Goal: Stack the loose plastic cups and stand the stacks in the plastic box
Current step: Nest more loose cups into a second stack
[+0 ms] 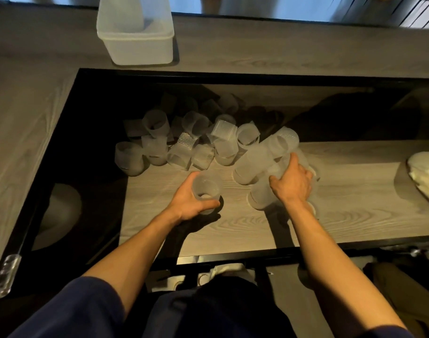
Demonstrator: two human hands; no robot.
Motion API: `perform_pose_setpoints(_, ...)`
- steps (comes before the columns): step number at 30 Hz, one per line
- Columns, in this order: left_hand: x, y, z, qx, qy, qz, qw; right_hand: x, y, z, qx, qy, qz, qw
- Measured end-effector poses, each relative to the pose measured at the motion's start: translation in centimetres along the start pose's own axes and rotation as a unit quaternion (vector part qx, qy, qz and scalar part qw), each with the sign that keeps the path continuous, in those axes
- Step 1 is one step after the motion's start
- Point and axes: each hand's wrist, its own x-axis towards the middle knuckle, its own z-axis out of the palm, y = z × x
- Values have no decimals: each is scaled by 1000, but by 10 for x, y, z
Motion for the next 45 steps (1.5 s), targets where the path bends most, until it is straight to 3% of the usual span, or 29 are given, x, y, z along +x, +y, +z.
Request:
perform_pose_setpoints(7, 12, 1, 1, 4, -40, -11, 999, 1, -4, -15, 26, 72, -20, 997)
perform_pose_setpoints(11, 15, -4, 2, -2, -42, -15, 999, -20, -24, -29, 122, 170, -114, 971)
perform_pose_setpoints(14, 16, -6, 2, -16, -49, -17, 999, -42, -44, -28, 212, 51, -204, 954)
perform_pose_setpoints(17, 16, -7, 2, -35, -58, -21, 997, -64, -56, -13, 220, -87, -292, 927)
perform_pose_setpoints(19, 15, -8, 3, -40, -64, -16, 997, -71, -58, 2, 209, -132, -317, 916)
perform_pose_setpoints(34, 16, -13, 6, -45, -65, -7, 997, -66, -61, 22, 216, -144, -325, 909)
perform_pose_setpoints(39, 11, -7, 6, -46, -48, 2, 998, -57, -50, 22, 24, -217, -360, 907)
perform_pose_setpoints(41, 12, -7, 6, -42, -51, -3, 998, -51, -47, 15, 56, -245, -335, 908)
perform_pose_setpoints(45, 14, -8, 4, -21, -56, -17, 998, -30, -49, 1, 181, -76, -242, 950)
